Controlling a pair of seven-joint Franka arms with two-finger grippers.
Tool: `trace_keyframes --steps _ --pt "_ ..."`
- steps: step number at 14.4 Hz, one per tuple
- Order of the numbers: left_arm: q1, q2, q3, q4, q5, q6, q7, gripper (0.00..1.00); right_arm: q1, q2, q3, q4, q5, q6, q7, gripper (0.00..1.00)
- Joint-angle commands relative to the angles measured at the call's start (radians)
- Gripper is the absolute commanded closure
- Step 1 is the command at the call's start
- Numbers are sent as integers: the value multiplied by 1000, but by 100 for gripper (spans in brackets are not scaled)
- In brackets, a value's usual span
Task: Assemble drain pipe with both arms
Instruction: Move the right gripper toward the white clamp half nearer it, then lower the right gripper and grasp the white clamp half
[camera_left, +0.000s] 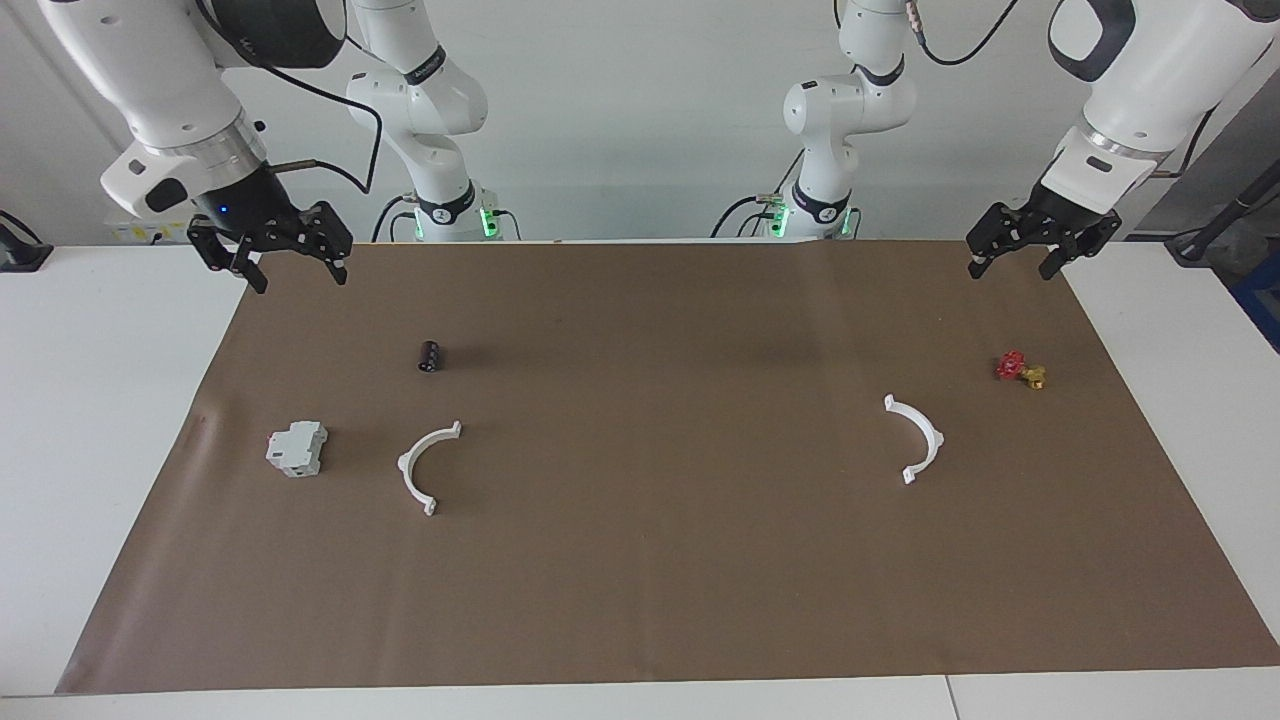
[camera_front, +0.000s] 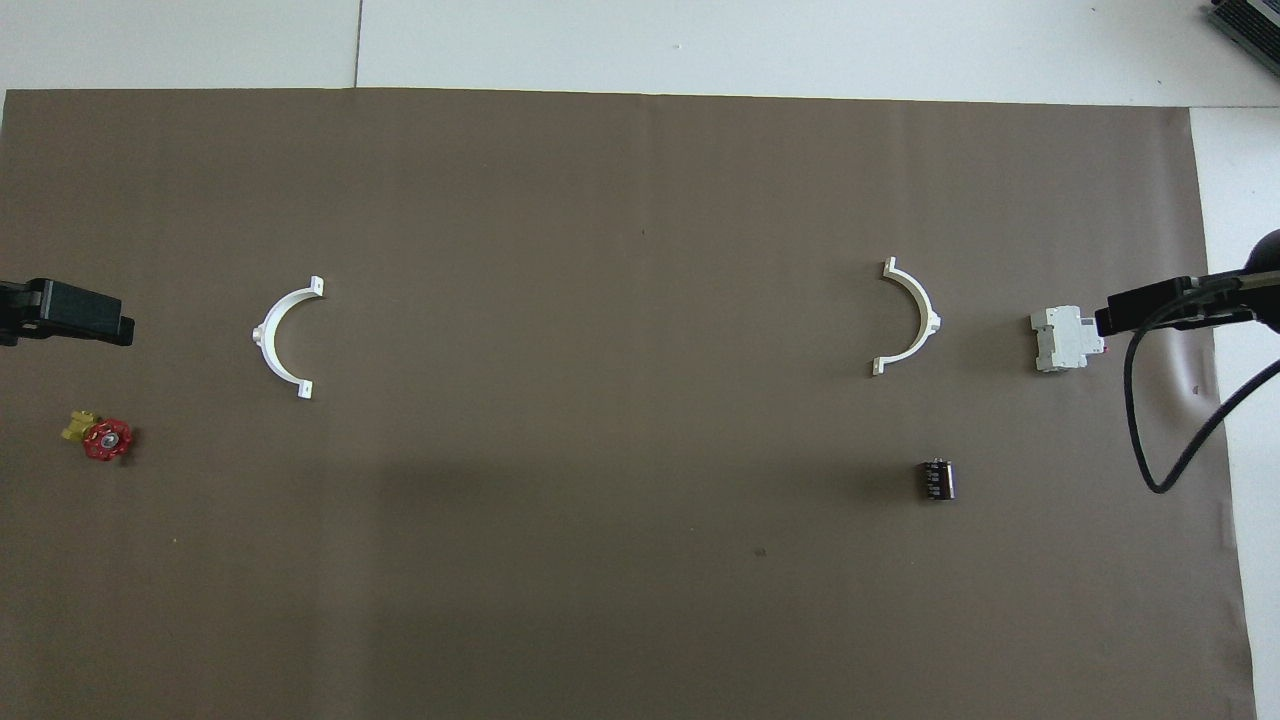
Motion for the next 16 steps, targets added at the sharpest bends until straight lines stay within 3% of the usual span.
trace_keyframes --steps 1,10,16 --pt "10 -24 -3 -28 -16 14 10 0 -3 22 10 -35 10 64 16 0" --pt "11 -24 -3 -28 -16 13 10 0 35 141 26 -43 10 201 23 0" --pt "11 -24 -3 -28 -16 13 10 0 80 229 26 -144 9 452 79 0"
